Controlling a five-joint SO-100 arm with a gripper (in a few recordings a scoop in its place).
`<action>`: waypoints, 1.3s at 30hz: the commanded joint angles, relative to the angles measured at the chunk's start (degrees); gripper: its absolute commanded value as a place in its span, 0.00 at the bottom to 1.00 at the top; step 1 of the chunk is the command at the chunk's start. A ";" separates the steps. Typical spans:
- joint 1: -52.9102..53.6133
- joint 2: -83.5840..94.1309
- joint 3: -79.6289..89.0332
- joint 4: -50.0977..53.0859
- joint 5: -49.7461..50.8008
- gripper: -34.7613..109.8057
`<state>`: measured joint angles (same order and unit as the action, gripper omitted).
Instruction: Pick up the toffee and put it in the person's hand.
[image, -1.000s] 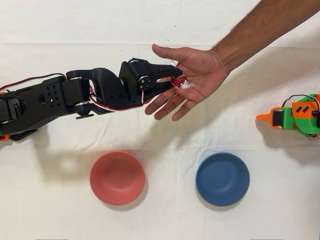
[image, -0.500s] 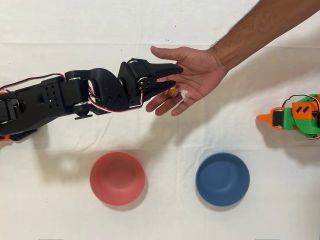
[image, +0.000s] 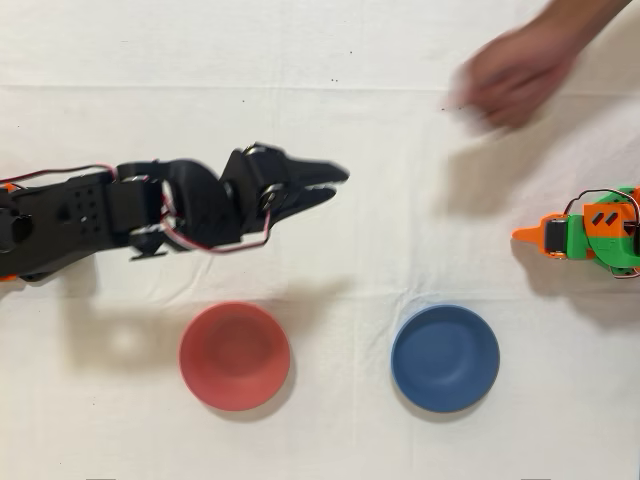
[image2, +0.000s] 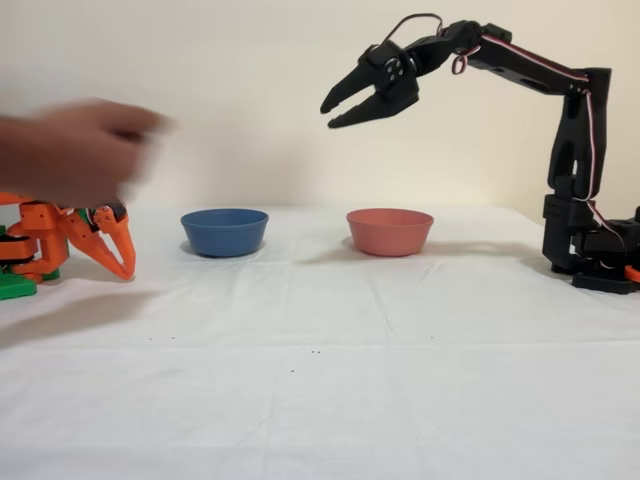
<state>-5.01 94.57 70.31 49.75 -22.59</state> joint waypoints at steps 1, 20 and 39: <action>4.57 12.48 4.83 -0.62 5.19 0.24; 14.50 53.88 48.08 2.90 26.02 0.24; 12.74 81.21 84.29 -0.44 28.74 0.24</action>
<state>8.35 172.62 151.35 51.33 5.62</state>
